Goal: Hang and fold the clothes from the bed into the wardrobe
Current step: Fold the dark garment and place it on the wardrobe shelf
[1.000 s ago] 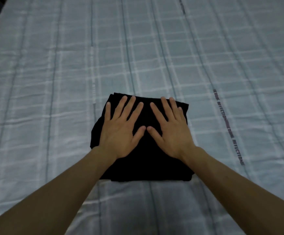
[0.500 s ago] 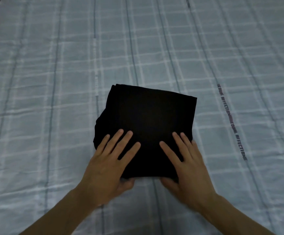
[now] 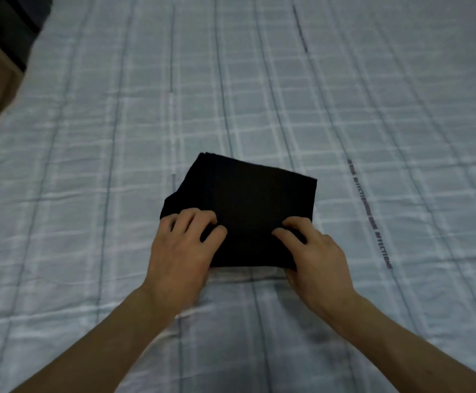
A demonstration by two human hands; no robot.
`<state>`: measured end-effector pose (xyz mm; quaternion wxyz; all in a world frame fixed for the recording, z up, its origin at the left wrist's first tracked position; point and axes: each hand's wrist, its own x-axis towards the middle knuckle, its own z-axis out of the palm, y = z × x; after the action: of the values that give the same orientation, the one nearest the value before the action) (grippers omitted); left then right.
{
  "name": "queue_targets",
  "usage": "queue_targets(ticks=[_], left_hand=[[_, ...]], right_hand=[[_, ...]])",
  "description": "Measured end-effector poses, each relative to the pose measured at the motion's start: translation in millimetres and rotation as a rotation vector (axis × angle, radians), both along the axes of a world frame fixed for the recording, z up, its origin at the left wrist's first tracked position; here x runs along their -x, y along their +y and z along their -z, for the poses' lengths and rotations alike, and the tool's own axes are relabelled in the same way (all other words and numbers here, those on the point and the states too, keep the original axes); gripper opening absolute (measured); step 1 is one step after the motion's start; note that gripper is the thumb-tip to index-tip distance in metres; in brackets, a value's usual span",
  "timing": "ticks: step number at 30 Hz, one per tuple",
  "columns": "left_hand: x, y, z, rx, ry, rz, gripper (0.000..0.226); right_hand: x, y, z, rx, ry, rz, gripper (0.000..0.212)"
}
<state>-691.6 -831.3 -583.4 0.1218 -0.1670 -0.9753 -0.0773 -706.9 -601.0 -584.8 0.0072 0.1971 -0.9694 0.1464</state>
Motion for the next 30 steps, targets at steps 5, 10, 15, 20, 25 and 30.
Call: queue_targets(ticks=[5,10,15,20,25,30], left_hand=[[-12.4,-10.8,-70.6,-0.083,0.128,0.026,0.051],[-49.3,-34.2,-174.1,-0.08,0.262,0.06,0.016],[-106.8,-64.9,-290.2,-0.065,0.427,0.019,0.012],[-171.5,-99.4,-389.4,-0.078,0.592,-0.024,0.031],[-238.5,-134.1,-474.7,0.003,0.661,-0.122,0.016],[-308.8,-163.3,-524.4,0.125,0.696,-0.278,0.018]], right_hand=[[-4.8,-1.6,-70.8,0.033,0.107,-0.062,0.062],[-34.8,-19.3,-177.6,0.066,0.186,-0.14,0.052],[-81.6,-53.5,-301.8,0.13,0.349,-0.186,0.04],[-129.5,-84.7,-406.1,0.222,0.562,-0.265,0.034],[-163.1,-126.8,-481.2,0.331,0.691,-0.413,0.022],[-188.6,-171.4,-520.2,0.409,0.696,-0.59,0.026]])
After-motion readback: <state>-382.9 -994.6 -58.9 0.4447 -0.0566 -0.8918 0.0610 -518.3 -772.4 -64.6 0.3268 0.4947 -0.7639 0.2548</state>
